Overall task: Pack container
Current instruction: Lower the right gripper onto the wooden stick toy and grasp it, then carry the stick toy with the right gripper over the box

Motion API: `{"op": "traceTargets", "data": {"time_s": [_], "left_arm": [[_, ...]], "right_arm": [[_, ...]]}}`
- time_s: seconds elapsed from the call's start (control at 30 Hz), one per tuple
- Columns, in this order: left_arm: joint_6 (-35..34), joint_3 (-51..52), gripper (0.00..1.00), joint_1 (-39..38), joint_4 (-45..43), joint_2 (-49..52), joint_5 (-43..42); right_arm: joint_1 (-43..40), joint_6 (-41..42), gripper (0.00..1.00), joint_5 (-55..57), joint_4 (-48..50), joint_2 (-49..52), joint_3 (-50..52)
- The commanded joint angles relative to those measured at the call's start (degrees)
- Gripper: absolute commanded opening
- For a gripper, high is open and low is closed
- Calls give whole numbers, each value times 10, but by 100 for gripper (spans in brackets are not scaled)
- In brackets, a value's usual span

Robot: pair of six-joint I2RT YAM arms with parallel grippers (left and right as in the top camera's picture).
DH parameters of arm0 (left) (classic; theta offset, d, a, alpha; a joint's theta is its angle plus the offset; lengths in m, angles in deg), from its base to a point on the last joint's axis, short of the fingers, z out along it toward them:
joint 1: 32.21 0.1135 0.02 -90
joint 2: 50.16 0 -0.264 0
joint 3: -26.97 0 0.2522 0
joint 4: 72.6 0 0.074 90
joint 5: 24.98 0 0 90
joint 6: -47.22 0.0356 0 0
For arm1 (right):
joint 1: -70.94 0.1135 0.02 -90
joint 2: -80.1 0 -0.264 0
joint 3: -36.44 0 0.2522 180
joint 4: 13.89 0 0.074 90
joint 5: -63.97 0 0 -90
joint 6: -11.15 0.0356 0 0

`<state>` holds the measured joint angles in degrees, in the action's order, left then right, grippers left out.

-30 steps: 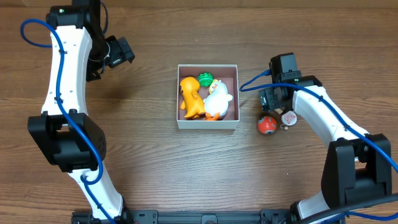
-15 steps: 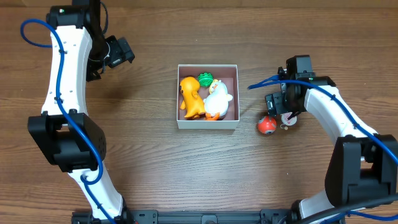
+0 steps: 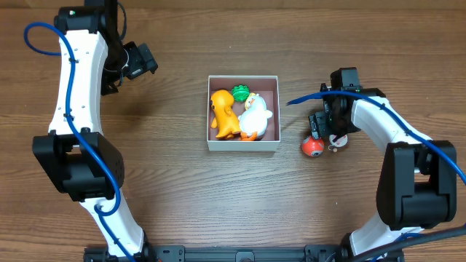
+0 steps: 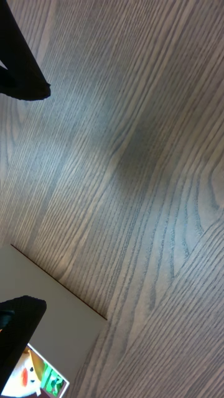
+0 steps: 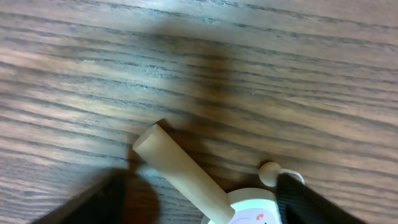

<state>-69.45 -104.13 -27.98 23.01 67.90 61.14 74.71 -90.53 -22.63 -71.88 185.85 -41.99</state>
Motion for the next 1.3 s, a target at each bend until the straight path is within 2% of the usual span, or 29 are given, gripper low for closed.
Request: {"op": "traceTargets", "data": {"time_s": [0.0, 0.33, 0.5, 0.67, 0.8, 0.87, 1.1, 1.27], "left_arm": [[-4, 2, 100, 1, 0, -1, -2], [-4, 2, 100, 1, 0, -1, -2], [-4, 2, 100, 1, 0, -1, -2], [-4, 2, 100, 1, 0, -1, -2], [-4, 2, 100, 1, 0, -1, -2], [-4, 2, 100, 1, 0, -1, -2], [-4, 2, 100, 1, 0, -1, -2], [-4, 2, 100, 1, 0, -1, -2]], "right_arm": [[0, -4, 67, 3, 0, 18, 6], [0, -4, 49, 3, 11, 18, 6], [0, -3, 36, 3, 10, 18, 6], [0, -3, 30, -13, 10, 18, 6], [0, -1, 10, -22, 3, 18, 1], [0, -1, 4, -22, -5, 18, -11], [0, 30, 4, -22, -55, 18, -88], [1, 41, 4, -22, -131, 18, -175]]}}
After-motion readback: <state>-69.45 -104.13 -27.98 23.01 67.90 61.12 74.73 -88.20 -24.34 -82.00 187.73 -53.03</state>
